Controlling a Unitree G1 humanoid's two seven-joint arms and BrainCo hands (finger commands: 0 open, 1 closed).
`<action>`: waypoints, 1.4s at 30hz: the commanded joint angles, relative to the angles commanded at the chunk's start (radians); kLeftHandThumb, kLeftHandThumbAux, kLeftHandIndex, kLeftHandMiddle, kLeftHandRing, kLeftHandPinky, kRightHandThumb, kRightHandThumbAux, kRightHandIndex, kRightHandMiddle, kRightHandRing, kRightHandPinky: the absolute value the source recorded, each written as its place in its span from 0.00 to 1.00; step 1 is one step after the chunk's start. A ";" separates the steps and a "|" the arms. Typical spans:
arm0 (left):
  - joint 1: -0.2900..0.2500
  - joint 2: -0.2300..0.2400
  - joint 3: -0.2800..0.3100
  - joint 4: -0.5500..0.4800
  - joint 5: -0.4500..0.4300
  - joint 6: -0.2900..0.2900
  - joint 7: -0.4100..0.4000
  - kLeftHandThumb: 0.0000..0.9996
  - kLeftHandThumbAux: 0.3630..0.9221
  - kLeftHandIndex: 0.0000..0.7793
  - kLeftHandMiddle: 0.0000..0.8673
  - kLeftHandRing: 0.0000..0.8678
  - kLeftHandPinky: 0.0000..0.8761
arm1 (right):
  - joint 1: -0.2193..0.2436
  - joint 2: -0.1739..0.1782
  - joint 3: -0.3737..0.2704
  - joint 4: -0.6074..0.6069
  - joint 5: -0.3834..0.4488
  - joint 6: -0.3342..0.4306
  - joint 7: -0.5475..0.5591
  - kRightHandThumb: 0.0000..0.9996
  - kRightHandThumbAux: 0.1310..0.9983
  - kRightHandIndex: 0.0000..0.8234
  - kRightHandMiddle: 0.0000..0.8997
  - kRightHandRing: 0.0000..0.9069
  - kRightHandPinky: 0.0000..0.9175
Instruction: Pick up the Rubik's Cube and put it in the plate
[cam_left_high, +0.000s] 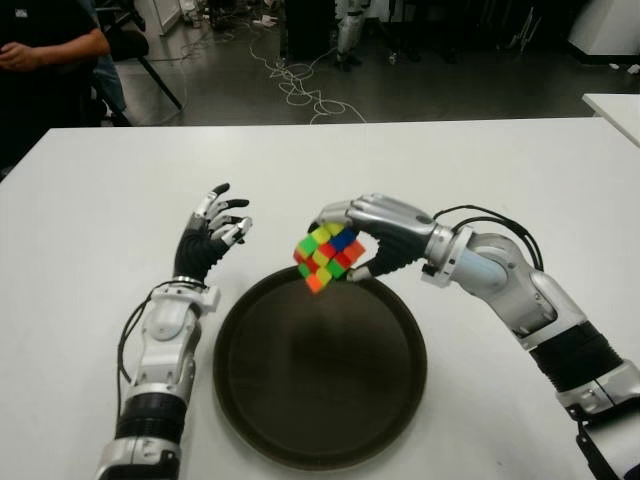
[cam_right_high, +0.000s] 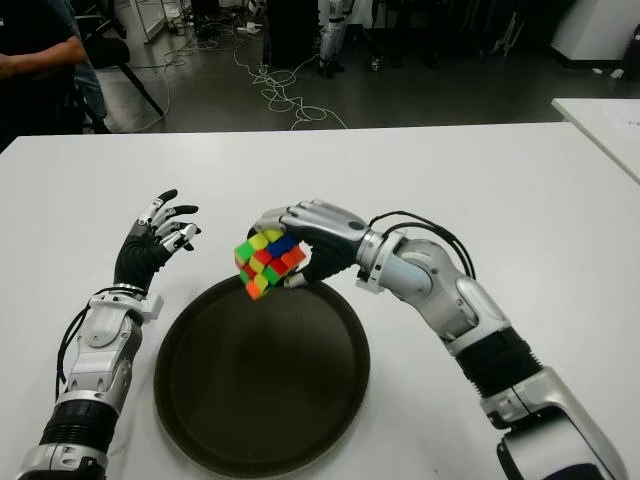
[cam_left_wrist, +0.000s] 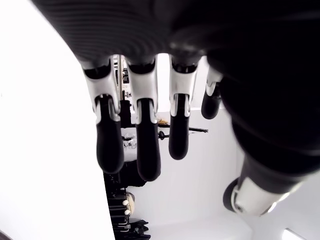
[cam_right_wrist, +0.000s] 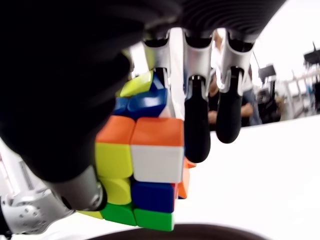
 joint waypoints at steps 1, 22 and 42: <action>0.000 0.000 0.000 -0.001 -0.001 0.002 0.000 0.45 0.60 0.13 0.33 0.45 0.57 | 0.002 0.001 -0.001 -0.006 0.012 0.000 0.015 0.69 0.70 0.51 0.78 0.80 0.80; 0.004 -0.002 -0.004 -0.011 0.008 0.011 0.015 0.45 0.59 0.13 0.32 0.45 0.56 | -0.001 -0.010 -0.020 -0.027 0.219 0.027 0.253 0.69 0.70 0.51 0.80 0.81 0.81; 0.005 -0.011 -0.006 -0.023 0.011 0.015 0.027 0.44 0.59 0.12 0.32 0.45 0.56 | -0.025 0.017 -0.004 0.046 0.116 0.053 0.245 0.69 0.70 0.51 0.79 0.81 0.81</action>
